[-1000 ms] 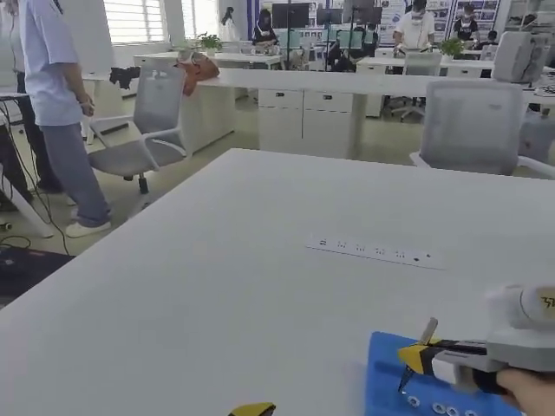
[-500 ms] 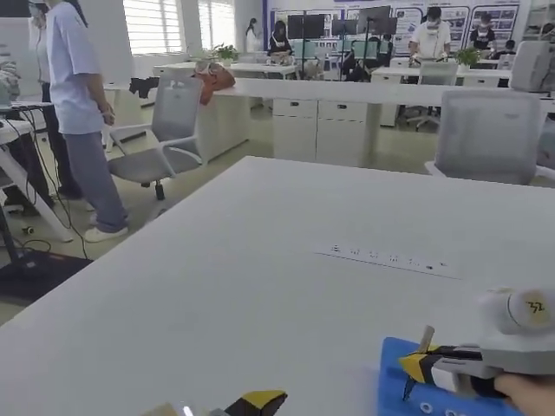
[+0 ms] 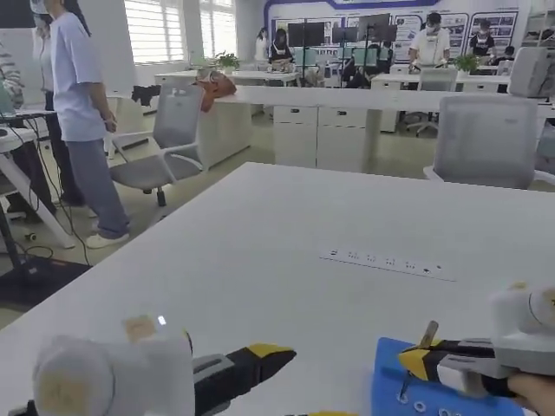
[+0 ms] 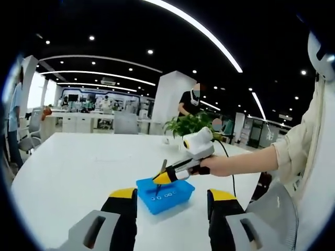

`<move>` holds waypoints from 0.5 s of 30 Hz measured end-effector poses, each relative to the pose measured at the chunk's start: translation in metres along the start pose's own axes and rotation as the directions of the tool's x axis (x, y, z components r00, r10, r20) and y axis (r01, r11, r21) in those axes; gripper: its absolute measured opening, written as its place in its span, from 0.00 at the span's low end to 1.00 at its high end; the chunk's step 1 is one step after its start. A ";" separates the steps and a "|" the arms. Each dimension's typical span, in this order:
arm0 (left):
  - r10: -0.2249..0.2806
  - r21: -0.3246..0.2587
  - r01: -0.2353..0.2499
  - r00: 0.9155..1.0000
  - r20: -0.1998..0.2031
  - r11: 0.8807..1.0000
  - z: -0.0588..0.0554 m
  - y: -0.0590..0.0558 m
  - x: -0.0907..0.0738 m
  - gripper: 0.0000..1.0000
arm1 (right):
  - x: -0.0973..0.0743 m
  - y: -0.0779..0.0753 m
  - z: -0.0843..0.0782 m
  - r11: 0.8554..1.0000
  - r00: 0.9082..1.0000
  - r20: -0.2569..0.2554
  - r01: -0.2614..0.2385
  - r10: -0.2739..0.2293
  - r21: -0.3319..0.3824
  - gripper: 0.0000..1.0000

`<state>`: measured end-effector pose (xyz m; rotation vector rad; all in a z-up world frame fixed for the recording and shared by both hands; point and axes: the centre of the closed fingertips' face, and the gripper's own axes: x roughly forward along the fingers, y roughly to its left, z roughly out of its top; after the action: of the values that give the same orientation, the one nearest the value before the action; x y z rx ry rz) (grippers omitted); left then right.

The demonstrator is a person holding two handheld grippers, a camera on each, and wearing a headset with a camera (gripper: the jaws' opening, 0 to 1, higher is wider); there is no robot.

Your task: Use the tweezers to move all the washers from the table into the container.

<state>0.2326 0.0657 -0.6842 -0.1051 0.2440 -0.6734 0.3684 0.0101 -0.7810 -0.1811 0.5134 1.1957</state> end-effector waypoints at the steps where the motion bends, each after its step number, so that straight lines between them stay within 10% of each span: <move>1: -0.019 -0.001 0.019 1.000 -0.002 1.000 0.003 -0.002 0.003 0.48 | -0.007 0.005 0.004 1.000 1.000 0.011 -0.007 0.007 -0.021 0.03; 11: -0.197 0.009 0.197 0.980 -0.035 0.980 0.022 -0.023 0.027 0.30 | -0.051 0.054 0.012 0.988 0.992 0.000 -0.129 0.129 -0.081 0.03; 15: -0.295 0.046 0.301 0.950 -0.105 0.953 0.020 -0.041 0.040 0.27 | -0.059 0.076 0.002 0.977 0.981 -0.045 -0.191 0.187 -0.100 0.03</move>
<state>0.2432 0.0088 -0.6656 -0.0506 0.3038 -0.9885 0.2827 -0.0106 -0.7416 -0.2473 0.5076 1.4084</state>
